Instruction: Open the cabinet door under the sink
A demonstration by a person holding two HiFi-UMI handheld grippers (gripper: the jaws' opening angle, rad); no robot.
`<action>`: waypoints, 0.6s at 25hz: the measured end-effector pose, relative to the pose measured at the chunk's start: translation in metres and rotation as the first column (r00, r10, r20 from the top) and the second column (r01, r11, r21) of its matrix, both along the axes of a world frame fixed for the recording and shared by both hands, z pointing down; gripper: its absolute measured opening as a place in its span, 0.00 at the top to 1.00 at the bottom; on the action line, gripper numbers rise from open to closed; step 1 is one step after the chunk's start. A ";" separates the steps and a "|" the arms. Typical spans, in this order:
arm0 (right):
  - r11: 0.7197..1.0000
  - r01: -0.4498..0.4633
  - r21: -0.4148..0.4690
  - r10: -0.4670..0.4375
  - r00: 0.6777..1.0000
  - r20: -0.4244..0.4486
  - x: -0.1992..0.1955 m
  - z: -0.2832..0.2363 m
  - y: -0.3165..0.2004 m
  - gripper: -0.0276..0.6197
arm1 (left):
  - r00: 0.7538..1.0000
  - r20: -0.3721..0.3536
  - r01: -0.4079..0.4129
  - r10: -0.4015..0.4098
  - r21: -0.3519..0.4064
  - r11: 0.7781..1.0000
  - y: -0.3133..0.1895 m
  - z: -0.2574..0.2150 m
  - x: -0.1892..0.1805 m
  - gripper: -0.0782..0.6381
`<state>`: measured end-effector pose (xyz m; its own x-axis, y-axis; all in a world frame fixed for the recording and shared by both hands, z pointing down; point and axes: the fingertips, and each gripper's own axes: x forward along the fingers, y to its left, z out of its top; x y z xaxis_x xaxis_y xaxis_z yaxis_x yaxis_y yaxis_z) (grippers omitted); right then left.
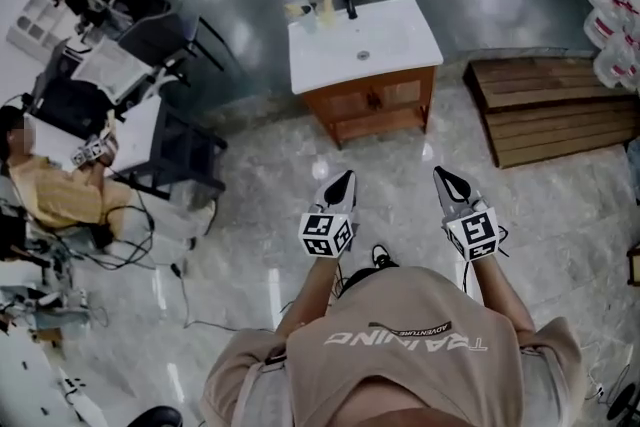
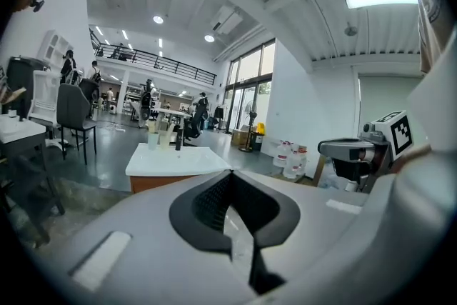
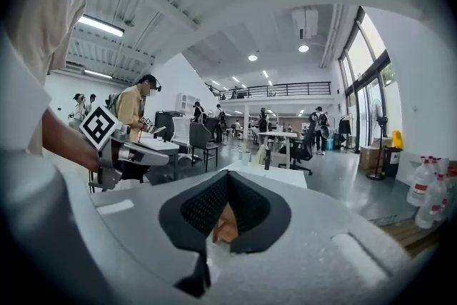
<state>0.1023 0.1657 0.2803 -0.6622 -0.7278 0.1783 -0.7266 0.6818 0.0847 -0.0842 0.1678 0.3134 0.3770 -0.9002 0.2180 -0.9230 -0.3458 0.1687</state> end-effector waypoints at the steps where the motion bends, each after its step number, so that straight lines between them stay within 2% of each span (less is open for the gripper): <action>1: 1.000 -0.005 0.004 0.005 1.000 -0.003 -0.003 -0.001 -0.007 0.95 | 1.000 0.000 -0.010 0.010 0.007 1.000 -0.010 -0.002 -0.002 0.87; 7: 0.998 -0.064 -0.016 0.064 0.998 -0.017 -0.021 0.009 -0.033 0.95 | 0.996 -0.003 -0.094 0.094 0.009 0.996 -0.049 0.001 -0.013 0.87; 10: 0.995 -0.092 -0.034 0.091 0.996 -0.017 -0.030 0.016 -0.044 0.95 | 0.992 0.027 -0.127 0.127 0.016 0.992 -0.064 0.010 -0.020 0.87; 15: 0.994 -0.076 -0.083 0.071 0.995 -0.064 -0.040 0.029 -0.049 0.95 | 0.994 0.023 -0.109 0.109 0.010 0.994 -0.072 0.016 -0.033 0.87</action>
